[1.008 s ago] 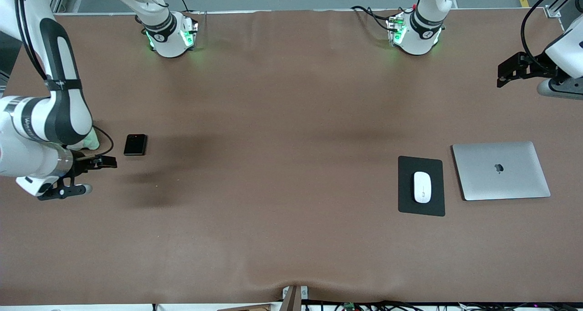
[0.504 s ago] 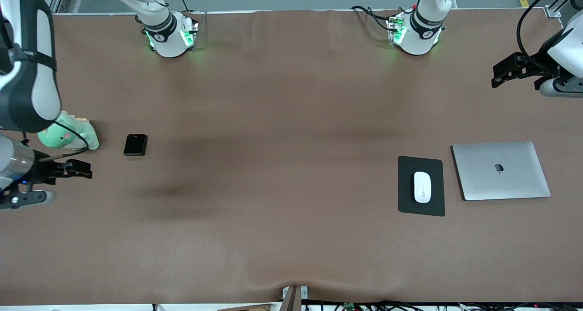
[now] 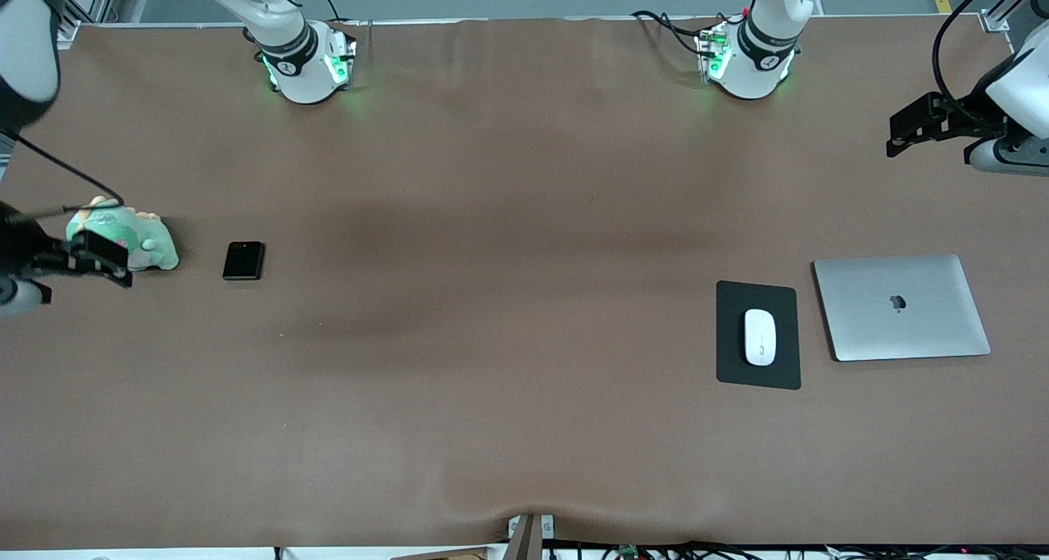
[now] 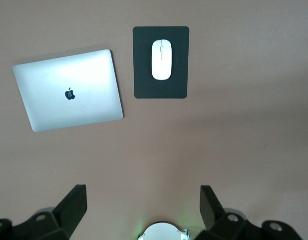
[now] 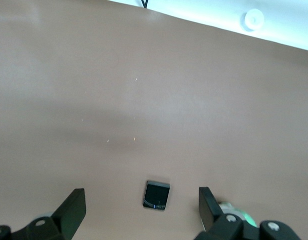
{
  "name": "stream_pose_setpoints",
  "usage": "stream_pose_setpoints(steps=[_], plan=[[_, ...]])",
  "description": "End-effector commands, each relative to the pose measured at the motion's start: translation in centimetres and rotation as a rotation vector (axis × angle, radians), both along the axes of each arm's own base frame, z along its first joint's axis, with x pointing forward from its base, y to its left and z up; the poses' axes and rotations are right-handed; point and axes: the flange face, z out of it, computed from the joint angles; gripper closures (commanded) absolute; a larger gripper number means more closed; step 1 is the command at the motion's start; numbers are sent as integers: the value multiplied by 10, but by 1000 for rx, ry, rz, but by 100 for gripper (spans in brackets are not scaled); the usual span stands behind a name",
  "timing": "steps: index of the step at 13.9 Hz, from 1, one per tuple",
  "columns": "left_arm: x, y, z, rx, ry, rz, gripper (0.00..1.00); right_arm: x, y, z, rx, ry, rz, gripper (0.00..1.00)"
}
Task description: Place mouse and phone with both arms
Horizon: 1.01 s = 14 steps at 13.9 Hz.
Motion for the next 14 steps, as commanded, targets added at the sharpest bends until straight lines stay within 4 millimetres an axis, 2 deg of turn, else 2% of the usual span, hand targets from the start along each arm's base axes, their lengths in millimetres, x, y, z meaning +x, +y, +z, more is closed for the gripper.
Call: stream_pose_setpoints(steps=[1,4,7,11,14], plan=[[3,4,3,-4,-2,-12,0,-35,-9,24,-12,25,-28,0],[3,2,3,-6,-2,-16,0,-75,-23,28,-5,49,-88,0],[1,1,6,-7,-5,-19,0,-111,-22,29,-1,61,-145,0],[1,0,5,-9,-3,-20,0,-129,-20,32,-2,110,-142,0],[1,0,4,-8,0,-19,0,-129,-32,51,5,60,-155,0]])
